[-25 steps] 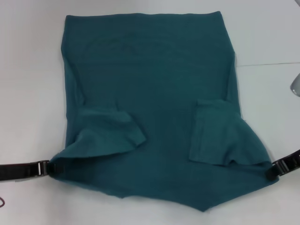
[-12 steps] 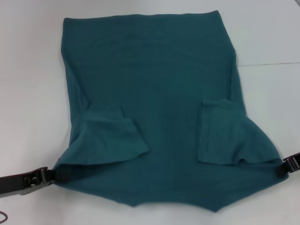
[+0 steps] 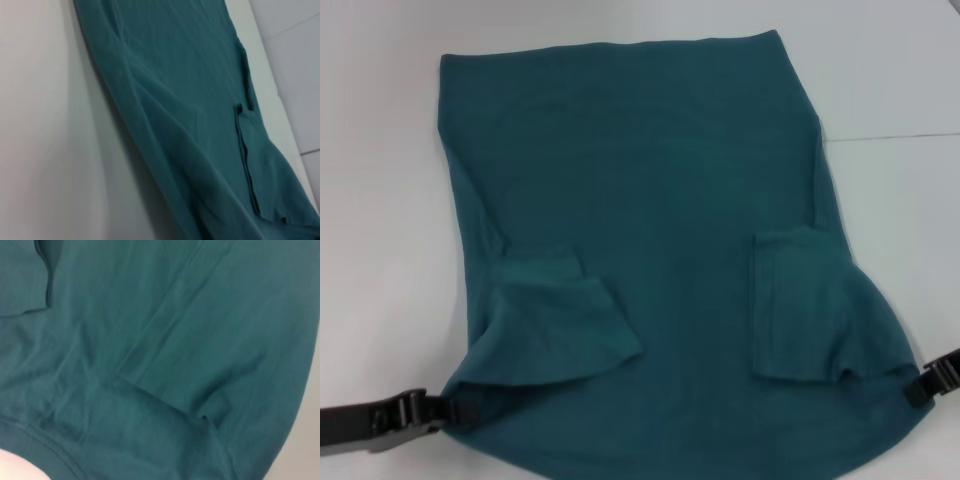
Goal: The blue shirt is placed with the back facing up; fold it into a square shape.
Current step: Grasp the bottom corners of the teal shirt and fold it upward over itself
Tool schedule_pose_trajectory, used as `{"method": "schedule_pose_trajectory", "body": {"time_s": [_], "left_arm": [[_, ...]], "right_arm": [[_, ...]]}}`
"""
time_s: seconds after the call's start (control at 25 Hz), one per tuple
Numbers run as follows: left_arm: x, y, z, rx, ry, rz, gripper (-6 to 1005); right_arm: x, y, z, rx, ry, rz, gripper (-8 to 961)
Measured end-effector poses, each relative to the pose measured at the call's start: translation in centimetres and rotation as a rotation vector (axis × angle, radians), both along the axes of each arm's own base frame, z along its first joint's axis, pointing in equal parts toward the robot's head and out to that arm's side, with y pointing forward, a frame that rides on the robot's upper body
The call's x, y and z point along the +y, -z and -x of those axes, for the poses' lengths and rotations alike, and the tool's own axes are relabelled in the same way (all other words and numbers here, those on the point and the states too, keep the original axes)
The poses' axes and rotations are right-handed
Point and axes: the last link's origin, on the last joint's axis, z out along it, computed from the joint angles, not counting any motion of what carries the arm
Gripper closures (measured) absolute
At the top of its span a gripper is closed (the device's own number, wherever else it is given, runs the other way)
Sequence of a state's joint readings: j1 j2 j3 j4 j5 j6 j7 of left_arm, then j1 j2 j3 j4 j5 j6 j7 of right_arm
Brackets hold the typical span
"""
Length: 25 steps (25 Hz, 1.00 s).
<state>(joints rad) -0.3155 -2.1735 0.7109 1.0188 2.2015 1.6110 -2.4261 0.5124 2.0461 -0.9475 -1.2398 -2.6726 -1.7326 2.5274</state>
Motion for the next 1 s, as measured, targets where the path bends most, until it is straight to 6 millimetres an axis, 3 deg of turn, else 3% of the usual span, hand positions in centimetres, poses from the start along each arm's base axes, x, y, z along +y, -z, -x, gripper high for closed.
{"method": "schedule_pose_trajectory", "body": {"time_s": [0.28,0.64,1.0], "left_arm": [[-1.8,-1.5,0.3,0.050,-0.033,0.071,993],[-4.0,-2.0,0.7,0.085,-0.075,0.206,993],[-5.4,-3.8,0.7,0.143,-0.130,0.282,993]], "right_arm": [[-1.4,-0.3,0.2,0.021,0.014,0.071,897],[-3.7,0.4,0.8,0.083,-0.010,0.232,897],[-5.4,1.3,-0.6,0.070,0.039,0.314,897]]}}
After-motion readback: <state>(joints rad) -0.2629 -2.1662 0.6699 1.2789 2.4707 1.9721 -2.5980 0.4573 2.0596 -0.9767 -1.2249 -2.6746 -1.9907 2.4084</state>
